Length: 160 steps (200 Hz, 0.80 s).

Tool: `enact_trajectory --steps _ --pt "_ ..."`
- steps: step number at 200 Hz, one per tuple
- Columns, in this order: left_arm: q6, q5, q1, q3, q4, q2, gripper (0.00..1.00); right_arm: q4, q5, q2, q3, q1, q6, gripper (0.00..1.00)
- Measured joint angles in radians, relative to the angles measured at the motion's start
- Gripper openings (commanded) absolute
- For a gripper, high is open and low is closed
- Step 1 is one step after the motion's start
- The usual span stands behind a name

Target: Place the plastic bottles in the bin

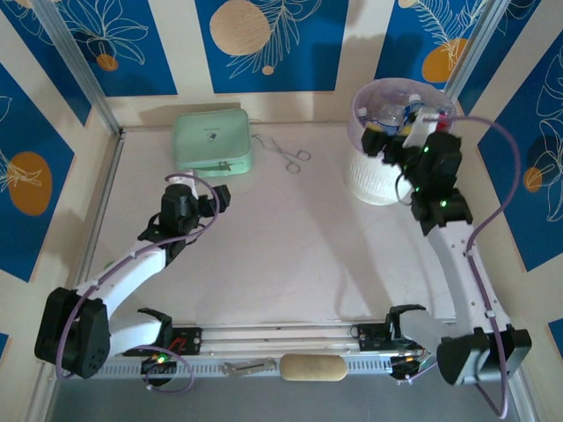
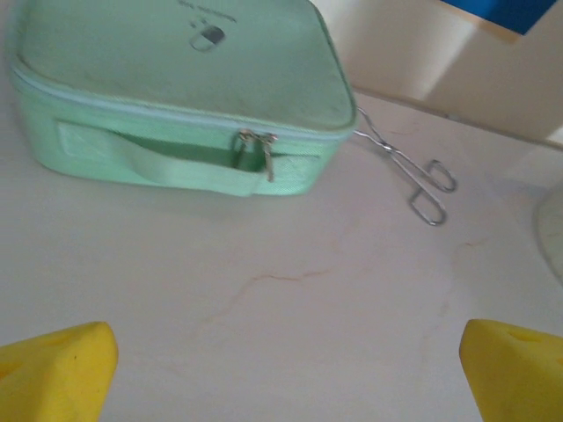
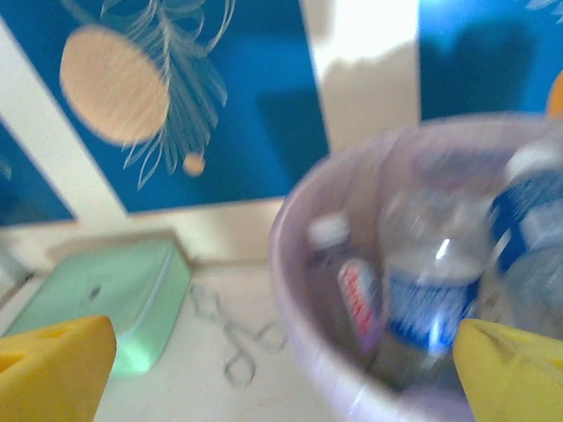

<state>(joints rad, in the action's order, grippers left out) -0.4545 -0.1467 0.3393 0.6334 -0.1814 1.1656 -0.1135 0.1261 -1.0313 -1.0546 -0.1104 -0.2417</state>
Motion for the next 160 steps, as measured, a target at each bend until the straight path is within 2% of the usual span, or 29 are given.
enact_trajectory --steps 36,60,114,160 --pt "0.094 -0.098 -0.023 0.011 0.008 0.019 0.99 0.035 0.049 0.150 0.298 -0.148 0.006 0.99" --pt "0.150 -0.148 -0.032 0.010 0.000 0.038 0.99 0.070 0.085 0.178 0.442 -0.180 0.007 0.99" --pt "0.275 -0.262 -0.050 -0.029 -0.071 0.074 0.99 0.237 0.205 0.037 0.616 -0.167 0.082 0.99" --pt "0.359 -0.372 -0.056 -0.104 -0.163 0.089 0.99 0.487 0.190 -0.158 0.688 -0.038 0.142 0.99"
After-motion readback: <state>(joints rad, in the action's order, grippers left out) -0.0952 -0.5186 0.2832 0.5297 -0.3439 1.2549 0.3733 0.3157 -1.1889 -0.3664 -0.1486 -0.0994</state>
